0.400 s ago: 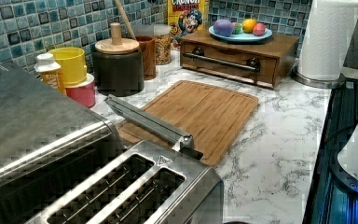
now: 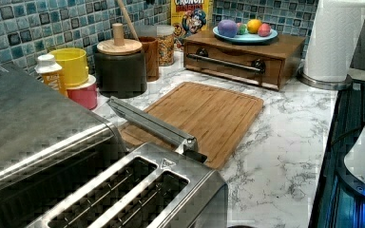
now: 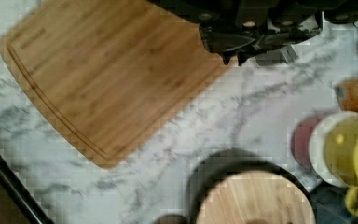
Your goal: Close the oven.
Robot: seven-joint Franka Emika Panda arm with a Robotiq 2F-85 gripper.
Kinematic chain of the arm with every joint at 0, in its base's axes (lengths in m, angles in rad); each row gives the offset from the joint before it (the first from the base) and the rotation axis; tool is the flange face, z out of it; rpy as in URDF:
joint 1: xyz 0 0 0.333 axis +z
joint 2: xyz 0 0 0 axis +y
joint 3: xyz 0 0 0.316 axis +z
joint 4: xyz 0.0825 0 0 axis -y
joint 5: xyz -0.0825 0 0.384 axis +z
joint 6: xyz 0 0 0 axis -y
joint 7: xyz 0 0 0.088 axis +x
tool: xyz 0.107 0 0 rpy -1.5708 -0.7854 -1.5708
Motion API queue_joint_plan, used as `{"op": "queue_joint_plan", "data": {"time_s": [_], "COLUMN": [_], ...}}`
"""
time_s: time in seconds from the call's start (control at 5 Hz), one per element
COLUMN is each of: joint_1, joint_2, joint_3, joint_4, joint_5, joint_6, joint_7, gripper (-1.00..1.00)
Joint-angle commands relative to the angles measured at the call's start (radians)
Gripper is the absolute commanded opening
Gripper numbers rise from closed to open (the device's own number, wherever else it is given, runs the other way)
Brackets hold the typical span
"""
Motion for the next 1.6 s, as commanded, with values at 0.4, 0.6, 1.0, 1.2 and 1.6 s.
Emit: {"op": "queue_joint_plan", "data": {"time_s": [0.4,0.6,1.0,1.2,1.6], "joint_1": [-0.058,-0.032,0.005,0.015,-0.013], "joint_2": [-0.112,-0.140,-0.205,-0.208,-0.110], "joint_3": [-0.044,-0.023,0.004,-0.046,-0.052], "joint_4": [-0.410,-0.496,-0.687,-0.735,-0.682], "joint_5": [0.304,0.356,0.663,0.881,1.191], "joint_6": [0.186,0.295,0.563,0.622,0.582], "joint_7": [-0.486,-0.563,-0.787,-0.974,-1.374], "gripper": [-1.00,-1.00,-1.00,-1.00,-1.00]}}
